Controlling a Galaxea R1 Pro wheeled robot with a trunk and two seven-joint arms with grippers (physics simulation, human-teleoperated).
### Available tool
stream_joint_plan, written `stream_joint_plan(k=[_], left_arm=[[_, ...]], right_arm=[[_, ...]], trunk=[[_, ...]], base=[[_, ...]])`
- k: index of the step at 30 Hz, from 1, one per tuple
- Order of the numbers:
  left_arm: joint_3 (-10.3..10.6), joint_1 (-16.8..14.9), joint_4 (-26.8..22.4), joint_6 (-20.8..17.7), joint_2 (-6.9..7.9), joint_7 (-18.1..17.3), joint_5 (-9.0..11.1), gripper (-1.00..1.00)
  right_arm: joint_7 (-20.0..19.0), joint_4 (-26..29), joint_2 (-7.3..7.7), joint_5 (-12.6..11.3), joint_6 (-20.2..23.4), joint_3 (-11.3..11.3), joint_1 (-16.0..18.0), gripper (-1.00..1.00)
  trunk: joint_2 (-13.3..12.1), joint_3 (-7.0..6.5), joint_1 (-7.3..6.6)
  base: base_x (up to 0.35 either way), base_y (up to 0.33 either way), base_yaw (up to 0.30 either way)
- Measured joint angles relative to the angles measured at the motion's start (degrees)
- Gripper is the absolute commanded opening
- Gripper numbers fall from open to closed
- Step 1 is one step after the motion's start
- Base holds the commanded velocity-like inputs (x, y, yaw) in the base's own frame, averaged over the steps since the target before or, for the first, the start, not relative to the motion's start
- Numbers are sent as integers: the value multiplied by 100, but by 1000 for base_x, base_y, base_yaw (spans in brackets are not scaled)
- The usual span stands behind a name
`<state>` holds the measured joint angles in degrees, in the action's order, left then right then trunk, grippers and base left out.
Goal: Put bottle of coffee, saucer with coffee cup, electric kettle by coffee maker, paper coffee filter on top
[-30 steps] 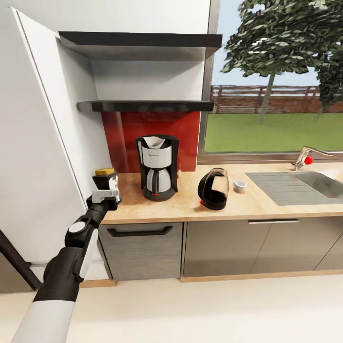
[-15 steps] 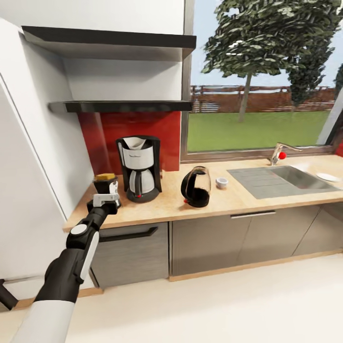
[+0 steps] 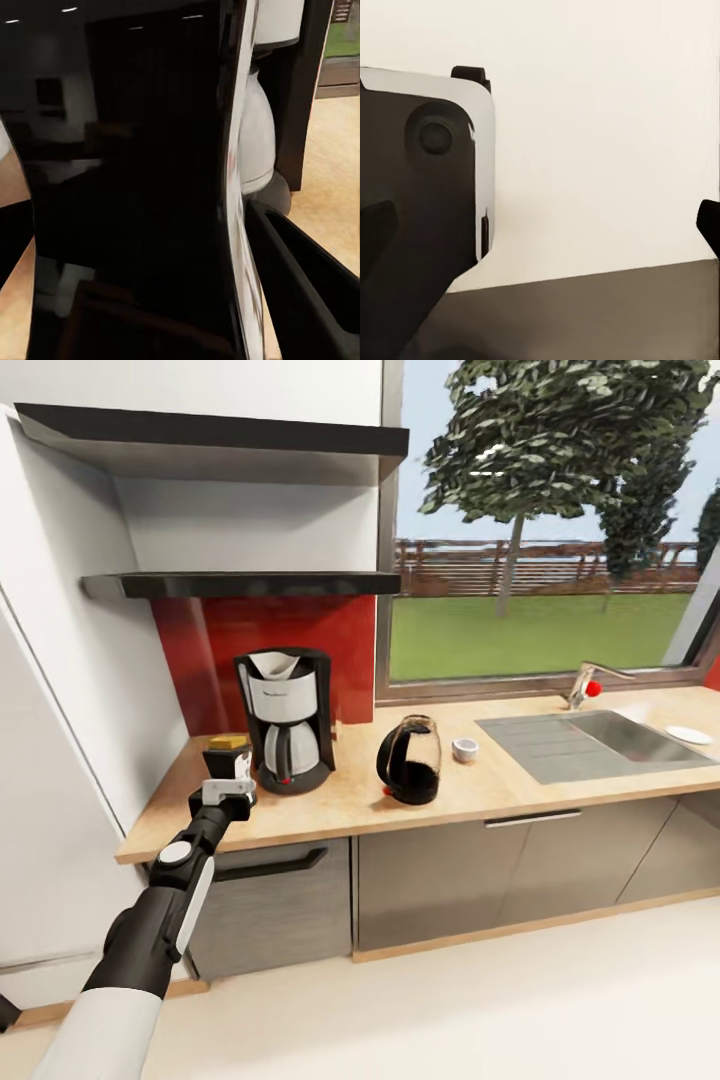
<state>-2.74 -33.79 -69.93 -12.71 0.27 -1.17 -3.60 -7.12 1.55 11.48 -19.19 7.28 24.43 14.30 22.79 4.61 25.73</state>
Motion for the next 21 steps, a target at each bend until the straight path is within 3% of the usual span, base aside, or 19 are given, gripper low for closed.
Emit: stream_joint_plan(k=[4,18,21], left_arm=[[-19,0,12,22,7,0,-6,-100],[-105,24,15,34,192,19,-15,-100],[-216,75,15,43,191,98,-14,-100]], right_arm=[[4,0,-8,18,-4,114,0,100],[-4,9,-18,-1,-13,137,0,100],[-4,8,-18,-2,-13,132,0,100]], trunk=[[0,0,2],[0,0,2],[0,0,2]], base=[[66,0,0],[4,0,0],[0,0,0]])
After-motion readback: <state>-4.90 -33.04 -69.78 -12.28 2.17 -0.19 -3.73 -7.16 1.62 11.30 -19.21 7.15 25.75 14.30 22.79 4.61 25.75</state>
